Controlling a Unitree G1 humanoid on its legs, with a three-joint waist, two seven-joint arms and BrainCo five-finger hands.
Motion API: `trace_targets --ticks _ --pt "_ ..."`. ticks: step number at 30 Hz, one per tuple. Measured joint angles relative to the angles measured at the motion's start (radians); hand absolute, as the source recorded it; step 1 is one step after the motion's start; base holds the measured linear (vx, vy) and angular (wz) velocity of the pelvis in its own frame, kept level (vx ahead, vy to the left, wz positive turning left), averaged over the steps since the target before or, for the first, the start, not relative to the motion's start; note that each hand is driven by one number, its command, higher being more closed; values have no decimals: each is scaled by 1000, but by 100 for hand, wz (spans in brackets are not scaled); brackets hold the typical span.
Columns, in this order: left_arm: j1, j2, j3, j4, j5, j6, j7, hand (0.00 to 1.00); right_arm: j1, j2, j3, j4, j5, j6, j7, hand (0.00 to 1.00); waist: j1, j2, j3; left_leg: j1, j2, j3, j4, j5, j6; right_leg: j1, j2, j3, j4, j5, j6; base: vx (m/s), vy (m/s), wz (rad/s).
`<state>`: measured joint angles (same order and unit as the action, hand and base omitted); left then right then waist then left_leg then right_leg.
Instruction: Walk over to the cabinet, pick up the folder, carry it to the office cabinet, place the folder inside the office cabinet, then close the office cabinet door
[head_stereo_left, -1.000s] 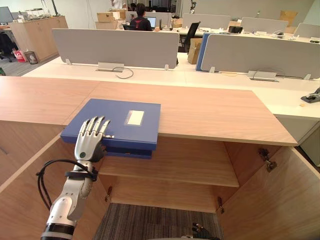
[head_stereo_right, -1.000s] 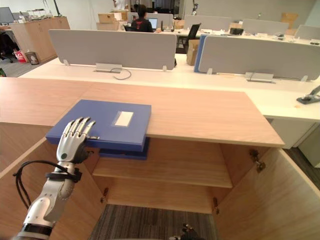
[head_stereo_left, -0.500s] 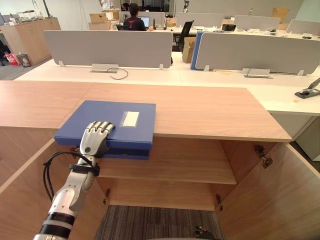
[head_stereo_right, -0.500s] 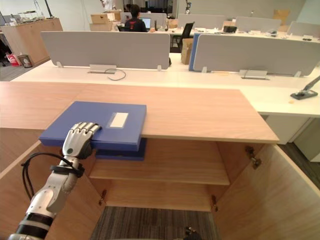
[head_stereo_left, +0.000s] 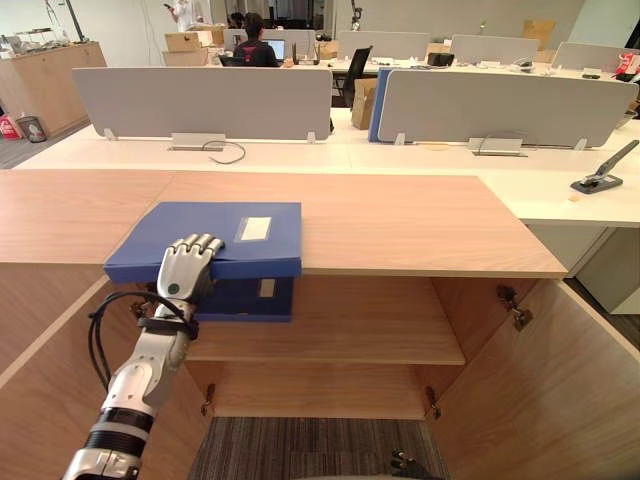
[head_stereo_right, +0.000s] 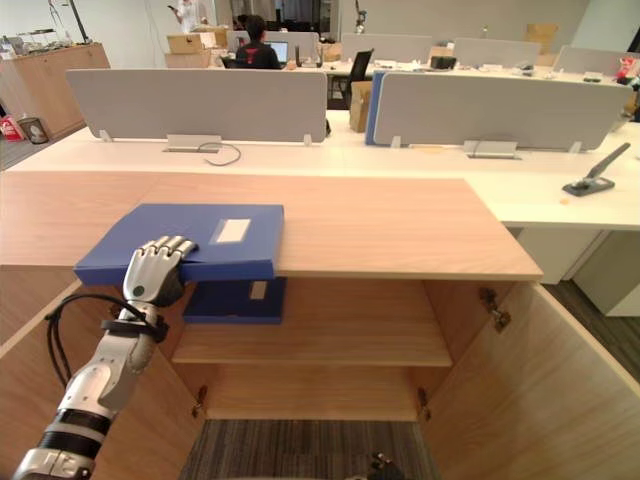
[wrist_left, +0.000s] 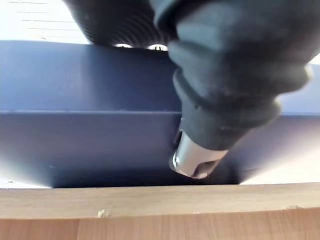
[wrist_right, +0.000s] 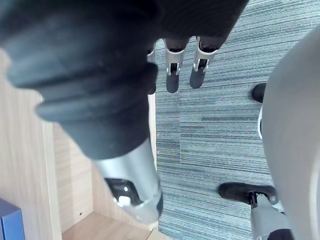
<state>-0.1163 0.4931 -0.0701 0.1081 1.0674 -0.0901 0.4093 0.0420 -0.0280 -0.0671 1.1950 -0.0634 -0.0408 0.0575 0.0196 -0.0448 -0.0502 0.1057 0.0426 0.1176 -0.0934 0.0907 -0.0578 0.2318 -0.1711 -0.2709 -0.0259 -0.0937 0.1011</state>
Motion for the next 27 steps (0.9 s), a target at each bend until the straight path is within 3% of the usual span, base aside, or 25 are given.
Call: trace_targets --ticks 2,5,8,11,12,14,16,19,22,23,27 --pt "58 -38 0 -141 -51 -1 -36 100 0 0 -22 2 2 0 0 0 2 2 5 -1 -2 -2 0 -2 1 -1 -2 0 -1 0 0 0 0 0" --pt "159 -135 -31 -415 -298 -64 -99 100 -1 2 -71 36 4 -1 0 0 10 1 6 -6 -3 -8 5 -2 1 -6 -4 2 8 4 7 2 5 2" --pt "218 -179 -166 -575 -698 -151 -227 100 -1 -2 -113 45 4 -1 0 0 18 10 5 -7 -1 -15 5 -2 2 -7 -3 3 14 3 7 -24 11 3" --pt "262 -184 -199 -641 -989 -190 -338 100 1 -8 -150 45 5 0 3 0 16 25 -1 -13 -1 -20 5 -3 2 -14 -3 3 19 3 7 -50 16 1" --pt "268 -186 -199 -649 -1043 -195 -358 100 1 -8 -150 47 5 0 4 0 17 27 -3 -15 -1 -22 5 -3 2 -18 -3 3 22 3 7 -48 18 2" --pt "282 -206 -191 -672 -1261 -201 -410 100 0 -12 -151 57 6 1 13 0 24 31 -5 -18 -1 -29 5 -2 3 -24 -3 3 31 1 8 -41 16 2" --pt "302 -220 -172 -691 -1383 -202 -430 100 0 -11 -150 60 6 1 15 0 28 31 -5 -19 -2 -32 5 -1 5 -24 -3 3 33 1 8 -34 13 3" --pt "318 -237 -141 -697 -1486 -202 -441 100 0 -11 -150 60 6 0 15 0 28 30 -5 -21 -2 -37 5 0 6 -24 -3 3 35 1 8 -24 9 2" --pt "335 -280 -101 -697 -1661 -202 -474 100 0 -11 -148 61 6 -1 15 0 29 29 -4 -23 -2 -41 5 2 9 -25 -2 3 35 1 8 -27 6 4" --pt "339 -313 -86 -697 -1785 -202 -501 100 0 -10 -145 61 8 -1 17 0 31 27 -3 -25 -2 -43 5 3 10 -26 -2 3 35 1 8 -22 5 3" --pt "359 -377 -114 -692 -1954 -202 -534 100 0 -13 -124 62 60 -4 18 0 32 23 -3 -31 -2 -43 5 4 11 -33 -2 3 36 1 8 0 0 0"
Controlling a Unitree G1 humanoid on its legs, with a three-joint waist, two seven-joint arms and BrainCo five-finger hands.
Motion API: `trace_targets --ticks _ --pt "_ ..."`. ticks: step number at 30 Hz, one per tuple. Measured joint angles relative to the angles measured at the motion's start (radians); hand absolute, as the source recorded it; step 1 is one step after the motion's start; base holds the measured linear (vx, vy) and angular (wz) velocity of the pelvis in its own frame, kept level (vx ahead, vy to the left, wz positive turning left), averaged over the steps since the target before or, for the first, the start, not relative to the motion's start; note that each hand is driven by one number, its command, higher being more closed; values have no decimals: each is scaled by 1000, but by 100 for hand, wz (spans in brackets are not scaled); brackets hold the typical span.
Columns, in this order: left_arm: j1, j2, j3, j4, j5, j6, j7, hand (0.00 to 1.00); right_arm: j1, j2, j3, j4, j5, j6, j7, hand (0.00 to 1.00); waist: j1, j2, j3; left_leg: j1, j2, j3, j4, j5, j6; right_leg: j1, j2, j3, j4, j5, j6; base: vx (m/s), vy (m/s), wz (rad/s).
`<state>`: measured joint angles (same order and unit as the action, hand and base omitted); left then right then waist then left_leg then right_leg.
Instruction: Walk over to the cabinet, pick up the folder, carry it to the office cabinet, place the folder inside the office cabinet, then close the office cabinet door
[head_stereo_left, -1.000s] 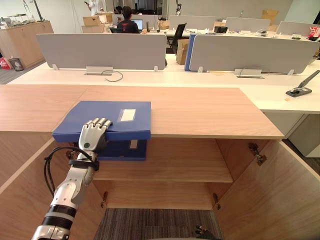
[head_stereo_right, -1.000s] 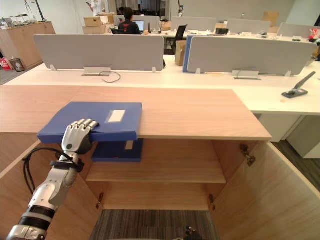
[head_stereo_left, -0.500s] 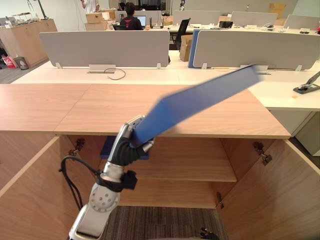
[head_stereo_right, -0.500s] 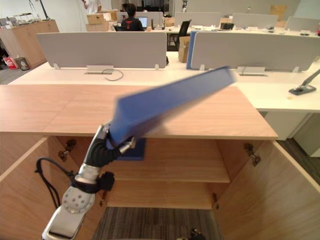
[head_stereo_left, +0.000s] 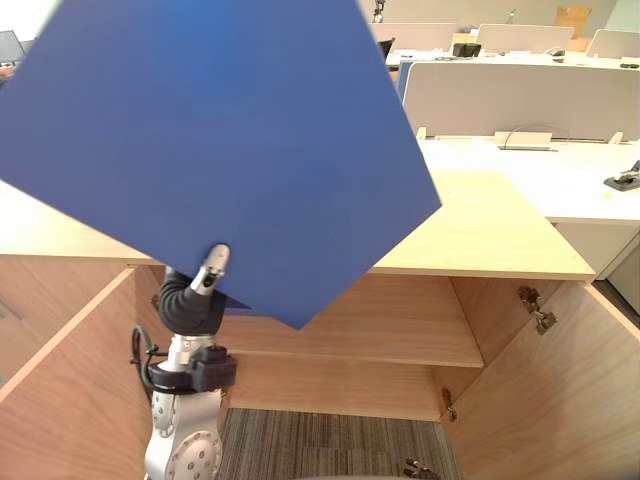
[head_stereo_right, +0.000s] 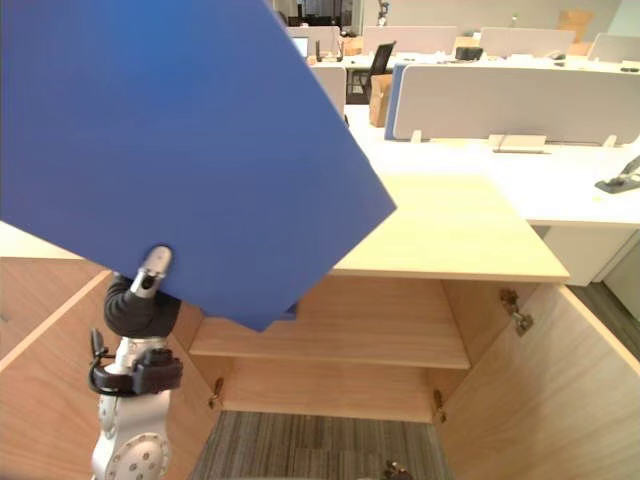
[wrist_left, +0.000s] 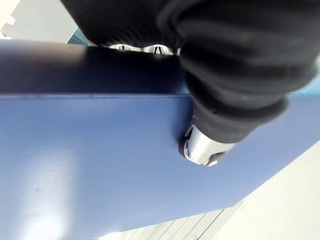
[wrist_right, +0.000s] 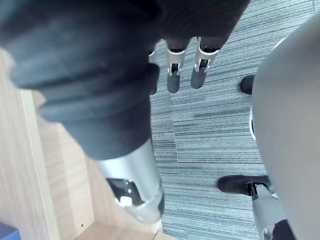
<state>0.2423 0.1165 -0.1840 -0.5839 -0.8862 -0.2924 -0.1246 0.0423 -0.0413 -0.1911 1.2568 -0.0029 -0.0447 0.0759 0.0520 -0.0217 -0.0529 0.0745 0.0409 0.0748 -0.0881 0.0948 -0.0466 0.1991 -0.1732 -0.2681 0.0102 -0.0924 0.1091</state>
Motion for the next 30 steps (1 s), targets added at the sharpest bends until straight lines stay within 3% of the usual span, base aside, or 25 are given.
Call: trace_targets --ticks 3,5,7,11,13,20,26,30 --pt "27 -14 -52 39 -93 9 -15 100 11 -15 97 -14 157 -23 -14 0 2 -2 1 -2 3 5 0 1 0 -5 2 4 1 0 0 -11 3 -5" --pt "54 -18 -65 66 -117 15 -16 100 55 -14 148 -131 218 -25 -36 0 2 -2 1 -2 10 26 0 0 -1 -17 5 25 2 0 0 -23 3 -25" --pt "101 -22 -66 95 -139 36 -16 100 133 16 153 -412 247 -29 -68 0 -12 -4 4 -2 19 47 0 0 -1 -36 11 48 12 1 0 -27 -3 -29" --pt "148 -23 -69 113 -135 82 -16 100 189 51 98 -748 253 -35 -139 0 -26 -9 7 -1 21 56 0 -1 -1 -44 11 56 18 1 0 -31 2 -9" --pt "164 -24 -65 111 -130 96 -16 100 188 88 23 -914 252 -36 -211 0 -29 -11 8 1 22 62 0 -1 -1 -47 11 61 23 1 0 -37 11 -6" --pt "176 -36 -47 88 -58 119 -16 100 182 105 -14 -1191 173 -33 -313 0 -24 -15 7 13 31 101 0 -11 -4 -64 17 99 32 3 -2 -27 9 -17" --pt "167 -45 -43 58 13 122 -26 100 133 108 -2 -1347 154 -35 -308 0 -28 -16 8 11 33 107 1 -14 -4 -71 21 110 32 4 -3 -3 1 -4" --pt "165 -46 -16 58 32 123 -26 100 80 106 31 -1387 214 -49 -257 0 -29 -17 9 11 33 111 1 -18 -4 -74 21 116 32 4 -4 -8 4 -2"
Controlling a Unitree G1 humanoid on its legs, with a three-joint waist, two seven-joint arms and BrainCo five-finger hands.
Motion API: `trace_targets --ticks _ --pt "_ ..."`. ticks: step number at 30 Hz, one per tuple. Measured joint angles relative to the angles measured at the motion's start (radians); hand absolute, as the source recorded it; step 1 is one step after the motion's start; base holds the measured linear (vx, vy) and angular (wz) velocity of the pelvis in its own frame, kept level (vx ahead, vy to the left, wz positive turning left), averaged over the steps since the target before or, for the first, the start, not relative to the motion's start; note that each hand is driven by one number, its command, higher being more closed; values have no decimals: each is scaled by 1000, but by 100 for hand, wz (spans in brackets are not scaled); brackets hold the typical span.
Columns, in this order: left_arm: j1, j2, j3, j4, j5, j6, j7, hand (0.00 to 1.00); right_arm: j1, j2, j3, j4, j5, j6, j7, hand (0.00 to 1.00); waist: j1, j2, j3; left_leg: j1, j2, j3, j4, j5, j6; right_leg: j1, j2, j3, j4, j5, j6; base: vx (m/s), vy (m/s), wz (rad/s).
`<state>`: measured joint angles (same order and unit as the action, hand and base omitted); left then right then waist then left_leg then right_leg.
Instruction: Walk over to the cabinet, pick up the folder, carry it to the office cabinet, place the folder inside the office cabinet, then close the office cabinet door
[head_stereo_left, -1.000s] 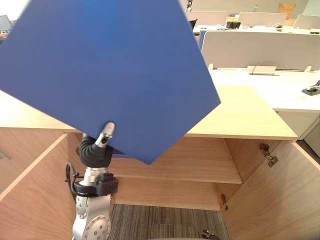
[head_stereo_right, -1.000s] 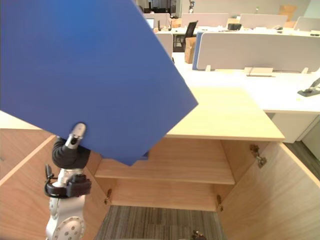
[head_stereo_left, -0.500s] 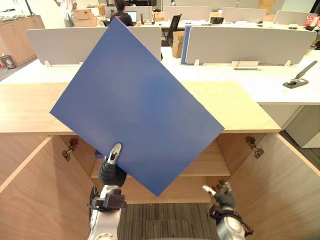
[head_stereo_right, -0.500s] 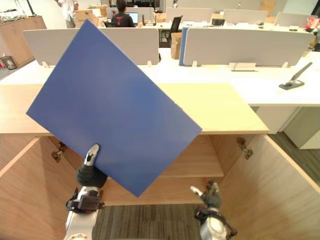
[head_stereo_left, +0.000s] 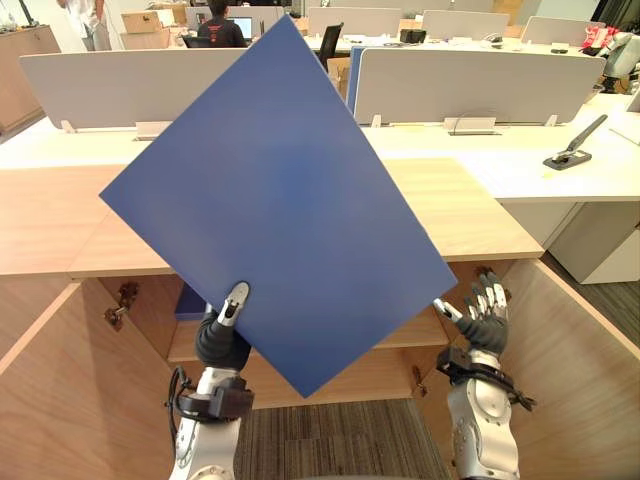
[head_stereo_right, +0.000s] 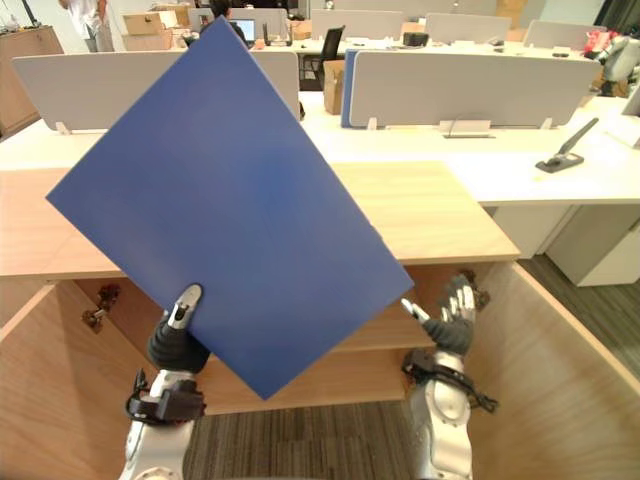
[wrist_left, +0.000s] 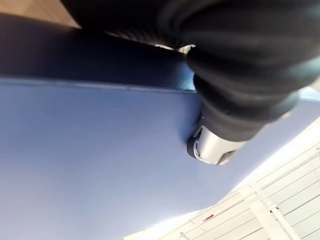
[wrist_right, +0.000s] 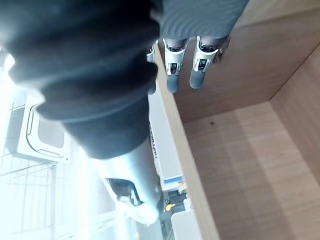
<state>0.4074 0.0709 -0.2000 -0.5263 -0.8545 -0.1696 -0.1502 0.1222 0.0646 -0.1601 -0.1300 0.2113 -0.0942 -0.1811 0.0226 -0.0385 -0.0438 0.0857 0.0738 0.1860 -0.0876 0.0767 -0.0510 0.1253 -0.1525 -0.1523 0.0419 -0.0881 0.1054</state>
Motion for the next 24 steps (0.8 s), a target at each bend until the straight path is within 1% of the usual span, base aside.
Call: trace_targets --ticks 2,5,8,11,13,16,20,22,24 --pt "0 0 20 0 7 0 0 100 -30 -1 5 -13 6 -5 20 0 0 0 2 0 0 3 0 -4 -4 -2 0 5 0 0 0 -17 10 -6" --pt "0 -4 55 0 36 0 0 100 -94 -26 5 -45 6 -16 52 0 0 -1 4 1 0 10 0 -7 -3 -6 0 13 0 1 0 -18 11 -7" --pt "2 -4 88 0 40 0 -1 100 -153 -73 4 -85 15 -27 78 0 -1 -1 6 1 -1 14 0 -10 -3 -8 0 18 0 1 0 -9 8 -5" --pt "2 -3 137 0 78 0 -9 100 -213 -129 -6 -113 47 -44 97 0 -1 -1 8 1 -1 15 0 -10 0 -9 0 19 0 2 -1 0 0 0" --pt "3 5 176 0 86 0 -15 100 -257 -182 -9 -122 54 -58 111 0 -2 0 10 1 -1 15 0 -12 1 -9 0 19 0 2 -1 0 0 0" --pt "4 13 220 0 113 -2 -21 100 -300 -227 -12 -125 82 -59 133 0 -3 1 15 1 -1 15 0 -14 2 -9 0 19 1 2 -1 0 0 0" --pt "4 17 263 0 123 -3 -31 100 -336 -275 -12 -132 83 -59 162 0 -3 6 28 2 -3 14 2 -17 7 -8 -2 19 2 2 -1 0 0 0" --pt "4 22 278 0 151 -8 -32 100 -347 -302 -9 -132 88 -59 182 0 -3 8 30 2 -3 14 2 -19 8 -8 -2 19 2 2 -1 0 0 0" --pt "3 45 289 0 164 -11 -32 100 -359 -343 13 -132 136 -58 214 0 -4 10 31 2 -4 13 3 -19 9 -7 -3 19 2 2 -1 0 0 0"
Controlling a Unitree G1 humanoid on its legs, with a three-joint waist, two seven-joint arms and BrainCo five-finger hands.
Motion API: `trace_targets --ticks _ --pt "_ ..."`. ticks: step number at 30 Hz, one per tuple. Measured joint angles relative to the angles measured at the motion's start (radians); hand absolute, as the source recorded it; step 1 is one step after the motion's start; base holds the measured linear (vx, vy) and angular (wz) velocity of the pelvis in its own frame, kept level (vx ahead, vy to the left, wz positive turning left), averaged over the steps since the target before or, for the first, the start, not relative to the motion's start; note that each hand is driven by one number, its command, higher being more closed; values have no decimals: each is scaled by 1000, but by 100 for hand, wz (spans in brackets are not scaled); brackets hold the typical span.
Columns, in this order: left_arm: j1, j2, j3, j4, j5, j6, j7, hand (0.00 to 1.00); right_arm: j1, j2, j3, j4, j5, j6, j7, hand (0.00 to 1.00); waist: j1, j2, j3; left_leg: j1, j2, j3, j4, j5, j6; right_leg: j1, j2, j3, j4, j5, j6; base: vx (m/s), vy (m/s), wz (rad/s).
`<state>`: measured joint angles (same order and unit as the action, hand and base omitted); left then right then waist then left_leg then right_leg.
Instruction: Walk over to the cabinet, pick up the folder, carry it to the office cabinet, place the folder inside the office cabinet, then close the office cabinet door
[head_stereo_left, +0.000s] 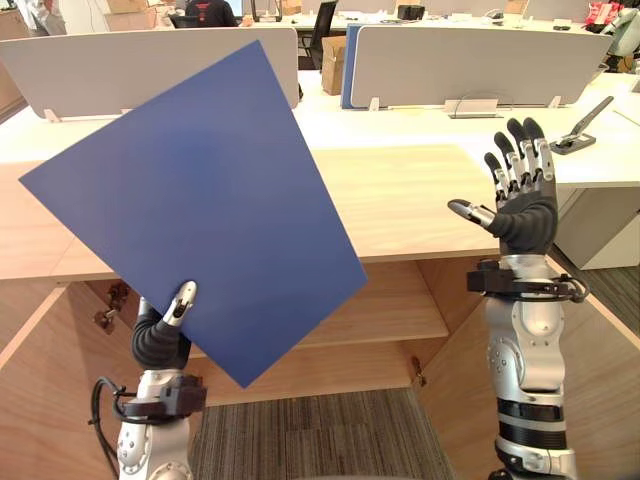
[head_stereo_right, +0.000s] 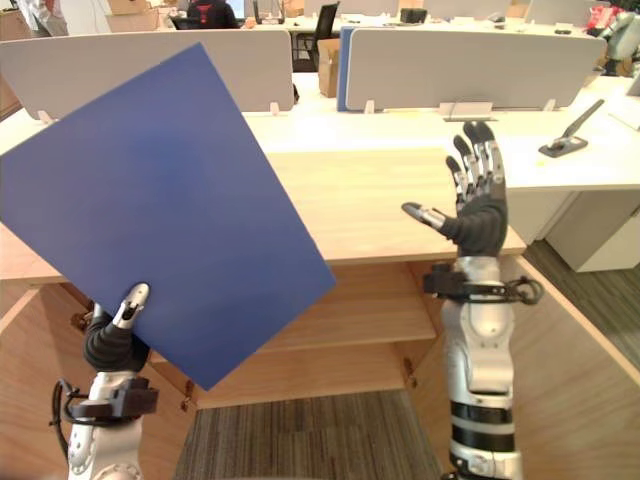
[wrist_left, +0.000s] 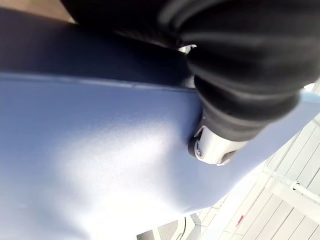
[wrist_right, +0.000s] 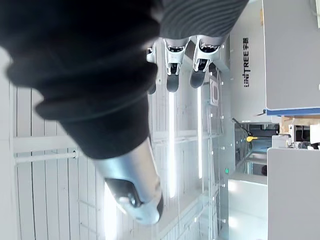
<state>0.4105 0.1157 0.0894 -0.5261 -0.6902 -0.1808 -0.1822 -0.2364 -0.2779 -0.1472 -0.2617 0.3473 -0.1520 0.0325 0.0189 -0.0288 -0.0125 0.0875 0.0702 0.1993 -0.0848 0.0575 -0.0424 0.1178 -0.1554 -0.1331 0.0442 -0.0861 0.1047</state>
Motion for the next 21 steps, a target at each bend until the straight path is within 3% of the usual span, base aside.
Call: trace_targets --ticks 2,7,10,14,16,21 --pt "-4 28 12 0 24 -3 0 100 -21 -47 54 2 39 1 29 0 -4 1 0 0 0 0 1 -1 1 0 0 0 0 0 0 0 0 0" --pt "-30 97 2 0 15 -6 -17 100 -106 -170 298 57 276 14 161 0 -5 2 1 1 0 -1 2 -1 1 1 0 0 3 0 0 0 0 0" --pt "-39 145 -41 0 6 -13 -30 100 -143 -236 474 90 386 58 238 0 0 2 1 2 0 -3 2 -1 1 1 -1 0 7 0 0 0 0 0" --pt "-38 181 -74 6 -35 -22 -32 100 -244 -309 581 189 487 77 251 0 5 5 4 3 -5 -4 2 -1 1 1 -6 0 8 0 0 0 0 0" --pt "-46 209 -125 3 -52 -39 -34 100 -287 -335 650 219 501 85 255 0 9 5 4 3 -5 -4 2 0 1 2 -6 0 8 0 0 0 0 0" --pt "-45 255 -123 7 -66 -43 -19 100 -364 -351 733 306 506 84 255 0 14 12 7 2 -5 -4 2 0 2 1 -6 0 7 0 0 0 0 0"
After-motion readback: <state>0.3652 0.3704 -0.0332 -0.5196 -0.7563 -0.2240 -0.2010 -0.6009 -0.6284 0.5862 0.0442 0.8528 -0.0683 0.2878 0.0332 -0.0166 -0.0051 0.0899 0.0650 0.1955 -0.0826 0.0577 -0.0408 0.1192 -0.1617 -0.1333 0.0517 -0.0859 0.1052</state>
